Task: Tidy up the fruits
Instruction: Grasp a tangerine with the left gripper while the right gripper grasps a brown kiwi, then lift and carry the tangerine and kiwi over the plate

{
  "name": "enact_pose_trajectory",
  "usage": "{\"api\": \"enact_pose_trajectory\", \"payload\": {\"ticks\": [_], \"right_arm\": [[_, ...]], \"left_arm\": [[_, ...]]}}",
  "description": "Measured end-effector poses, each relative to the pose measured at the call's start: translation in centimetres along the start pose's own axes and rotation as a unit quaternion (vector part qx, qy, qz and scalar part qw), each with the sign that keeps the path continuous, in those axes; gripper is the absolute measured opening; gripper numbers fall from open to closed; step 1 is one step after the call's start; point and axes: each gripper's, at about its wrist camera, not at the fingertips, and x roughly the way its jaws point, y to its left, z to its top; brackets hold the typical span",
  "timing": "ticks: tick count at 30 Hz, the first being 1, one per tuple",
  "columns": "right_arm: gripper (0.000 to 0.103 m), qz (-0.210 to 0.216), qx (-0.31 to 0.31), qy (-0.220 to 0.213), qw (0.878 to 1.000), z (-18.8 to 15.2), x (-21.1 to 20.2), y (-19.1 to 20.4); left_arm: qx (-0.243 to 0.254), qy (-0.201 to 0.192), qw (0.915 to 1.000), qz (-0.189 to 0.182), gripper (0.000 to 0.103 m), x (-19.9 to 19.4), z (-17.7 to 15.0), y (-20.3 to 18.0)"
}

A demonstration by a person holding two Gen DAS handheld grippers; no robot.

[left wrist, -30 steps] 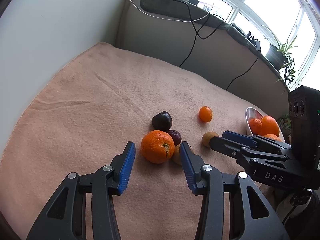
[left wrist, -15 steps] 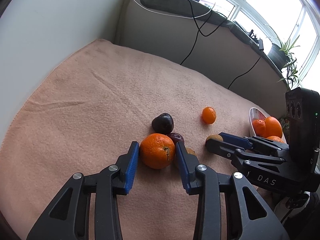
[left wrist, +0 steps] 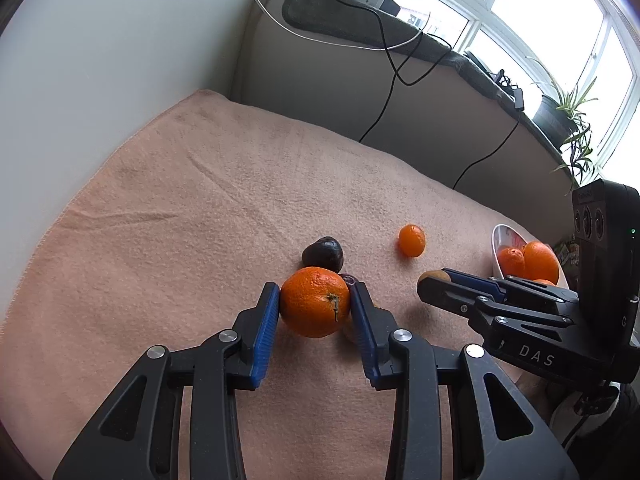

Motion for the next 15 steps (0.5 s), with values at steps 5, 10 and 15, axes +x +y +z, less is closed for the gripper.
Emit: {"api": "enact_pose_trajectory", "payload": {"ticks": [5, 10, 15], "right_arm": [[0.029, -0.001, -0.001, -0.014, 1.000, 0.2, -1.5, -0.1], [0.029, -0.002, 0.007, -0.031, 0.999, 0.3, -3.5, -1.0], [0.029, -0.010, 0.013, -0.048, 0.999, 0.2, -5.9, -2.2]], "left_arm": [[0.002, -0.007, 1.0000, -0.006, 0.035, -0.5, 0.1, -0.6], [0.008, -0.011, 0.9998, -0.015, 0.035, -0.8, -0.1, -1.7], [0.018, -0.015, 0.9994, -0.026, 0.035, -1.2, -0.2, -3.4]]}}
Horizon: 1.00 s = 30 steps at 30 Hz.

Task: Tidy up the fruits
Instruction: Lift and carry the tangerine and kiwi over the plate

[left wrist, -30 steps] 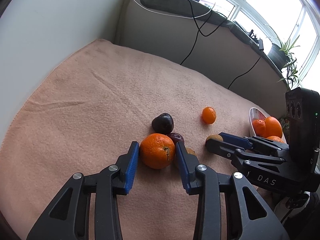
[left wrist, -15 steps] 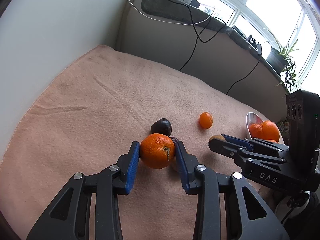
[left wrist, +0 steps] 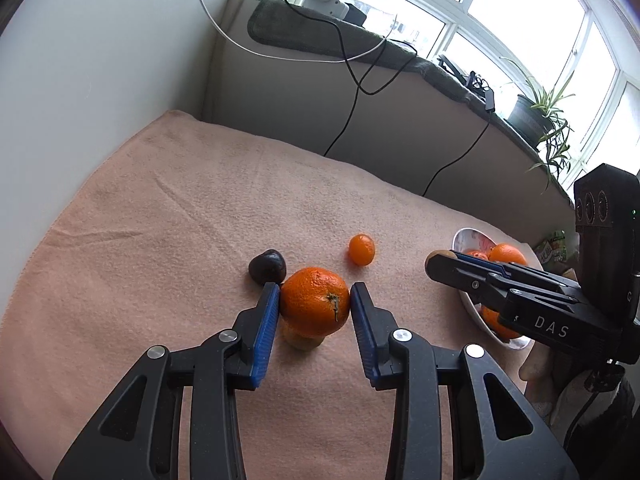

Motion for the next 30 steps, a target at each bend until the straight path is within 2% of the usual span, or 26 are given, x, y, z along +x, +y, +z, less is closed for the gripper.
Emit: {"api": "enact_pose_trajectory", "payload": {"ticks": [15, 30], "right_arm": [[0.029, -0.035, 0.032, -0.037, 0.998, 1.1, -3.9, -5.2], [0.029, -0.065, 0.055, -0.044, 0.995, 1.3, -5.1, -9.6]], "left_arm": [[0.030, -0.002, 0.9988, -0.038, 0.035, 0.9, 0.5, -5.0], [0.060, 0.012, 0.9954, -0.073, 0.035, 3.1, 0.8, -9.9]]}}
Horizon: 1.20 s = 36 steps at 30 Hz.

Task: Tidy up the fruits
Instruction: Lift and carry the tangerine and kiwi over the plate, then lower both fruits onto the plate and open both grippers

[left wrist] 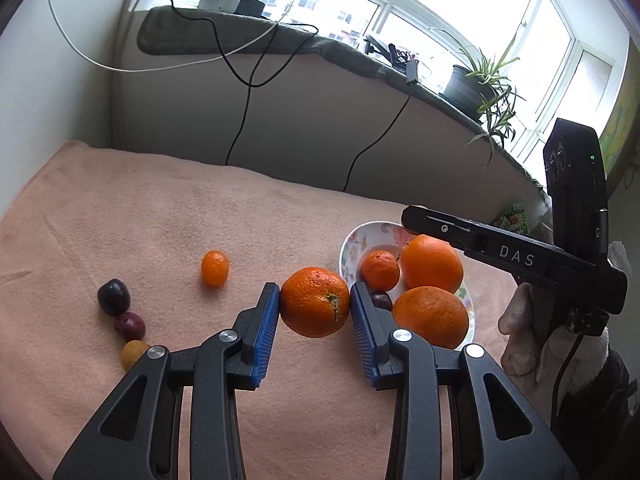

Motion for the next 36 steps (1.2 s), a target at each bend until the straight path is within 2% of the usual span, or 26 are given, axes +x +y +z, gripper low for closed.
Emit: {"api": "enact_pose_trajectory", "payload": {"ticks": [15, 36], "right_arm": [[0.029, -0.011, 0.013, 0.005, 1.000, 0.3, 0.6, -2.6], [0.029, -0.015, 0.010, 0.022, 1.000, 0.5, 2.0, -3.0]], "left_arm": [[0.015, 0.018, 0.9996, -0.018, 0.035, 2.3, 0.4, -2.0], [0.029, 0.043, 0.9984, -0.024, 0.035, 5.1, 0.4, -3.7]]}}
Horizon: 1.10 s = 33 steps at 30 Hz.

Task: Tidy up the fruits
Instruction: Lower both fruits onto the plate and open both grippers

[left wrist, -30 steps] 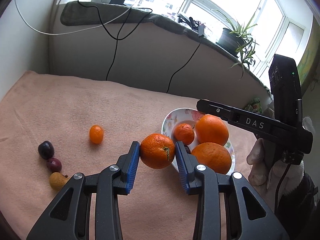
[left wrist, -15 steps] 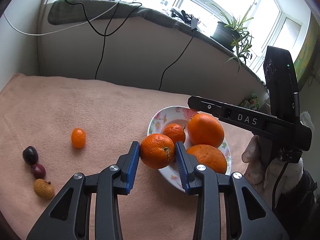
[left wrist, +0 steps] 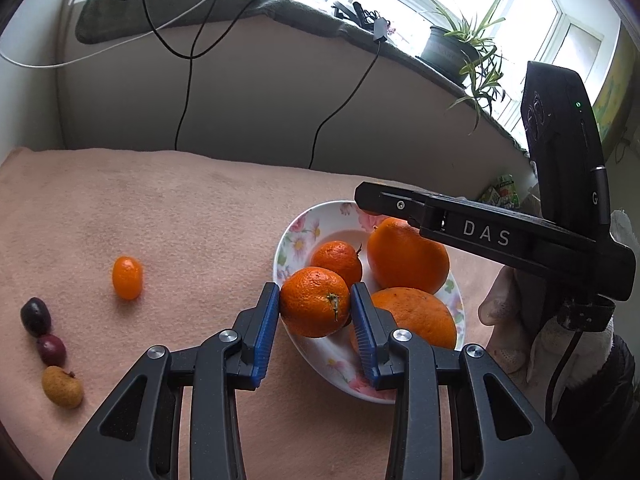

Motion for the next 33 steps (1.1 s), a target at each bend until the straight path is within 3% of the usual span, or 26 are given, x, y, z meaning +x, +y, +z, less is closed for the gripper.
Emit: {"api": "enact_pose_trajectory", "payload": {"ticks": [20, 21, 22, 24, 27, 30, 33], "right_arm": [[0.030, -0.004, -0.002, 0.003, 1.000, -0.1, -0.1, 0.0], [0.032, -0.004, -0.001, 0.004, 1.000, -0.2, -0.1, 0.0], [0.043, -0.006, -0.001, 0.003, 1.000, -0.2, -0.1, 0.0], [0.061, -0.009, 0.000, -0.004, 1.000, -0.2, -0.4, -0.1], [0.065, -0.009, 0.001, -0.012, 1.000, -0.1, -0.7, -0.1], [0.076, -0.005, 0.005, -0.017, 1.000, 0.0, -1.1, -0.1], [0.077, -0.006, 0.003, -0.017, 1.000, 0.1, -1.3, 0.1]], "left_arm": [[0.009, 0.005, 0.9999, -0.010, 0.038, 0.1, 0.0, -0.9], [0.008, 0.003, 0.9999, -0.011, 0.049, 0.1, 0.1, -0.9], [0.007, 0.001, 0.9999, -0.012, 0.056, 0.0, 0.1, -0.9], [0.009, -0.002, 0.9999, -0.012, 0.056, -0.3, 0.2, -1.0], [0.011, -0.007, 0.9999, -0.005, 0.067, -0.6, 0.3, -1.2], [0.016, -0.005, 0.9998, -0.002, 0.074, -0.6, 0.3, -1.3], [0.023, -0.004, 0.9997, 0.009, 0.075, -0.6, 0.2, -1.6]]}}
